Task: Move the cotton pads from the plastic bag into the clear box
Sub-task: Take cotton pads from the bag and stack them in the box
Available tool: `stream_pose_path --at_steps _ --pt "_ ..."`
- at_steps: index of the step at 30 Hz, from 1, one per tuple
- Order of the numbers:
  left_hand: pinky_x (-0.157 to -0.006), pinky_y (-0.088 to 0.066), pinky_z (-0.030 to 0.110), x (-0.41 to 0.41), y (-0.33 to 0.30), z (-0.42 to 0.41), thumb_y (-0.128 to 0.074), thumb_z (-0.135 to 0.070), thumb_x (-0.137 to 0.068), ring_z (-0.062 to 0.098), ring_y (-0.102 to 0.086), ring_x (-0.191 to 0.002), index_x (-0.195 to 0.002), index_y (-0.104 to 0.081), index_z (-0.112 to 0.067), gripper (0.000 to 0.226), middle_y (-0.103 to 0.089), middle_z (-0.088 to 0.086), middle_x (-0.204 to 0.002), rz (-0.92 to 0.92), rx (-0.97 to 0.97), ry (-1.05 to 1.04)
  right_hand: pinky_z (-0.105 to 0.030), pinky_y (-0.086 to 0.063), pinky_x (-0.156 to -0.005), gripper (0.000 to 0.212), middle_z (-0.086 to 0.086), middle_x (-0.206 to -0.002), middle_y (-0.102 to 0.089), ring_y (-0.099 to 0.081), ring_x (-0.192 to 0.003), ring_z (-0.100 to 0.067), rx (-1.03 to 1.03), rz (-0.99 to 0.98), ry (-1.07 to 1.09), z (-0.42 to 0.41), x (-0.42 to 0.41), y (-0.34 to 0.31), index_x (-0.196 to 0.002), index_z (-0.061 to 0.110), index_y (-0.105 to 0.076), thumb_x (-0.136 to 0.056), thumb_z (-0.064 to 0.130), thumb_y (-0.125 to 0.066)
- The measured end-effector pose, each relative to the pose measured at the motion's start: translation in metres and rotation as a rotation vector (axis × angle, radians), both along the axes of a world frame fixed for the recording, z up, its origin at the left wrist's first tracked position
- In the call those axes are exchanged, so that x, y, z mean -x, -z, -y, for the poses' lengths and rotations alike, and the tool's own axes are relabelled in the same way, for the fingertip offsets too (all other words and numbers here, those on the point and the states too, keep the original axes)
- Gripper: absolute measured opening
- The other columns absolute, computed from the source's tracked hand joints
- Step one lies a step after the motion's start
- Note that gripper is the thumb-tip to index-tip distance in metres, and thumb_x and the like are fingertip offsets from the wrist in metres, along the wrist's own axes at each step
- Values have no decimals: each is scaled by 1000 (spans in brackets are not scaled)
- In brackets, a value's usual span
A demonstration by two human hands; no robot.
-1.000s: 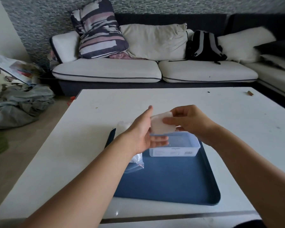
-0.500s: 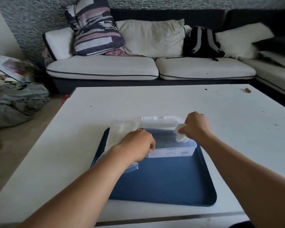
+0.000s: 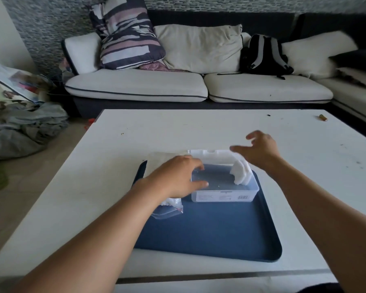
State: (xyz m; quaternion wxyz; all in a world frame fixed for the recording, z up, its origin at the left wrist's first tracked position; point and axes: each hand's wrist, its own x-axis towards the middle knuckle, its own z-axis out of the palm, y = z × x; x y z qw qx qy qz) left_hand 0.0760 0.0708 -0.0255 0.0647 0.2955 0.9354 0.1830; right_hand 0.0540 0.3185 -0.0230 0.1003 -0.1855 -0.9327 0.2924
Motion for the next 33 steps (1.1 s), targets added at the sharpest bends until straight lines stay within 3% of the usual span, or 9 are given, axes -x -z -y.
stream_pose_path --at_steps 3,6,10,13,16,18,22,27,33 --pt "-106 -41 31 4 -11 31 -79 -67 -63 12 -48 -127 -140 -49 -35 89 -47 -14 -141 24 27 -95 -24 -48 -69 13 5 -82 -71 -65 -77 -14 126 -222 -157 37 -23 -38 -92 17 -74 -84 27 -75" --pt "-103 -47 40 1 -8 69 -80 -71 -35 14 -47 -124 -144 -36 -39 122 -41 -15 -140 170 241 -201 -14 -42 -53 6 4 -63 -66 -52 -53 -3 84 4 -644 96 -61 -47 -79 22 -78 -83 20 -76" --pt "-88 -55 40 -6 12 85 -71 -54 -67 20 -63 -100 -129 -49 -33 69 -64 -1 -120 263 323 -294 -20 -38 -65 14 10 -80 -52 -55 -81 -9 -314 159 -956 144 -79 -21 -97 31 -80 -90 27 -69" --pt "-81 -55 38 -11 11 84 -54 -29 -91 26 -63 -90 -121 -54 -21 32 -66 6 -112 79 259 -368 -25 -35 -78 21 1 -106 -54 -52 -109 -21 -501 99 -902 155 -71 -10 -110 38 -75 -95 31 -62" --pt "-74 -54 36 -12 3 85 -53 -21 -95 28 -64 -86 -103 -63 -15 14 -67 6 -102 -102 116 -424 -27 -34 -83 22 0 -114 -53 -48 -112 -22 -572 -46 -767 162 -60 -3 -113 36 -74 -94 30 -66" --pt "-72 -55 36 -12 -2 84 -52 -20 -96 26 -64 -82 -98 -64 -17 13 -68 5 -97 -178 30 -439 -29 -38 -79 23 0 -105 -52 -49 -101 -23 -641 -184 -737 165 -53 1 -105 35 -77 -84 27 -77" --pt "-74 -53 37 -7 -11 78 -46 -25 -100 24 -60 -82 -93 -60 -18 17 -63 0 -96 -260 -137 -438 -32 -45 -68 48 -1 -101 -52 -51 -90 -25 -733 -198 -596 164 -43 6 -96 31 -75 -52 23 -93" --pt "-74 -50 39 -1 -9 74 -36 -26 -104 25 -58 -84 -97 -54 -18 22 -56 0 -101 -207 -169 -433 -35 -48 -87 51 -2 -128 -46 -47 -116 -26 -770 -154 -563 161 -36 8 -123 25 -62 -78 40 -81" --pt "-70 -44 36 2 -4 78 -41 -30 -104 25 -57 -84 -101 -48 -14 17 -54 4 -102 -103 -116 -426 -38 -53 -86 44 -4 -121 -57 -59 -104 -26 -524 -85 -649 161 -31 2 -123 18 -66 -83 29 -80"
